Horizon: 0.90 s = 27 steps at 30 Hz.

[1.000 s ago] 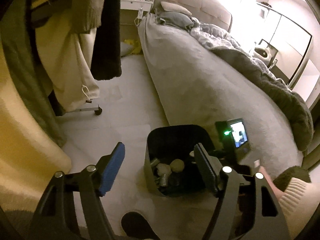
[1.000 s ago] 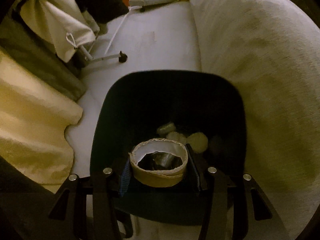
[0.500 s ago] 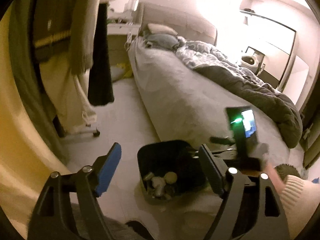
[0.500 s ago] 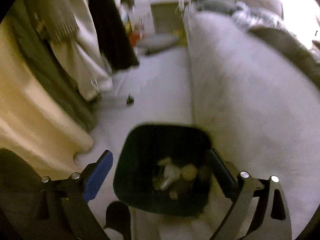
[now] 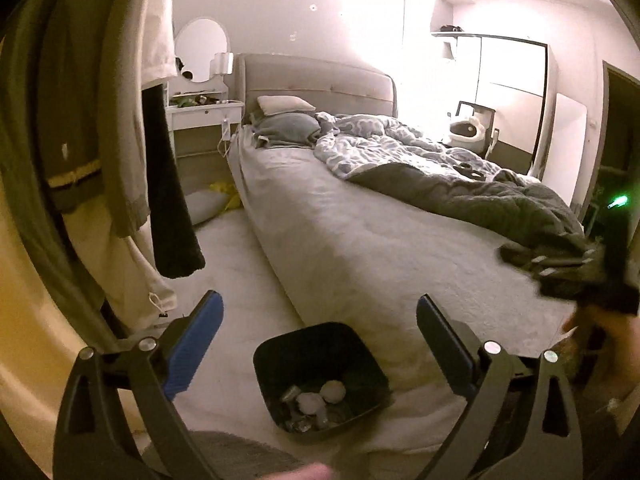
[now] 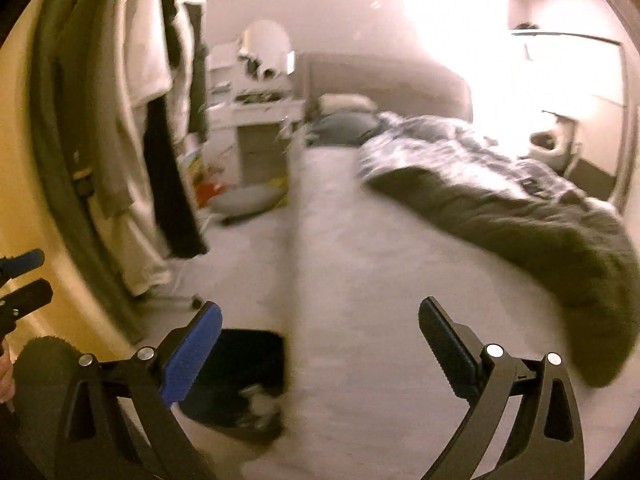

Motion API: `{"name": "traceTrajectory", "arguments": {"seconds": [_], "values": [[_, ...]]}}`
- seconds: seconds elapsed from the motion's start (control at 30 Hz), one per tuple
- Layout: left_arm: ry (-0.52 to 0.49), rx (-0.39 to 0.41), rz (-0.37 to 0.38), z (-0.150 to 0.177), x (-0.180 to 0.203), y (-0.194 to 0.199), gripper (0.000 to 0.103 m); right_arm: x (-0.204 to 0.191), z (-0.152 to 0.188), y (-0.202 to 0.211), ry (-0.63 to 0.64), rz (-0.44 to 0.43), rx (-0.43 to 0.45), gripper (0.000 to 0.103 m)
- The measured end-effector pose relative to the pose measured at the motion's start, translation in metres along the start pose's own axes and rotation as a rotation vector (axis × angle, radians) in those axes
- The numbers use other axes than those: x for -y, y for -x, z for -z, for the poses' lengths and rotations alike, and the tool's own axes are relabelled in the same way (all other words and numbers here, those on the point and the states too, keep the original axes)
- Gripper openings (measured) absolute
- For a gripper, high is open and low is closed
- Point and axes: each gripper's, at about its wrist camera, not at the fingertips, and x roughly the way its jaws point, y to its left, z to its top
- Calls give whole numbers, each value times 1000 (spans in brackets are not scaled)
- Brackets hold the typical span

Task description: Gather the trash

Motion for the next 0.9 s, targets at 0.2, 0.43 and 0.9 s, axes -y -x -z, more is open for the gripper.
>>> {"name": "traceTrajectory", "arguments": {"seconds": [0.2, 0.43, 0.9], "values": [[-12, 40, -54, -4, 12, -9, 100, 59, 12, 41, -25, 141, 56, 99], [-3, 35, -59, -4, 18, -34, 100, 103, 40, 58, -76, 189, 43, 100], [-53, -57, -53, 8, 51, -73, 100, 129, 59, 41, -127, 86, -35, 100]]}}
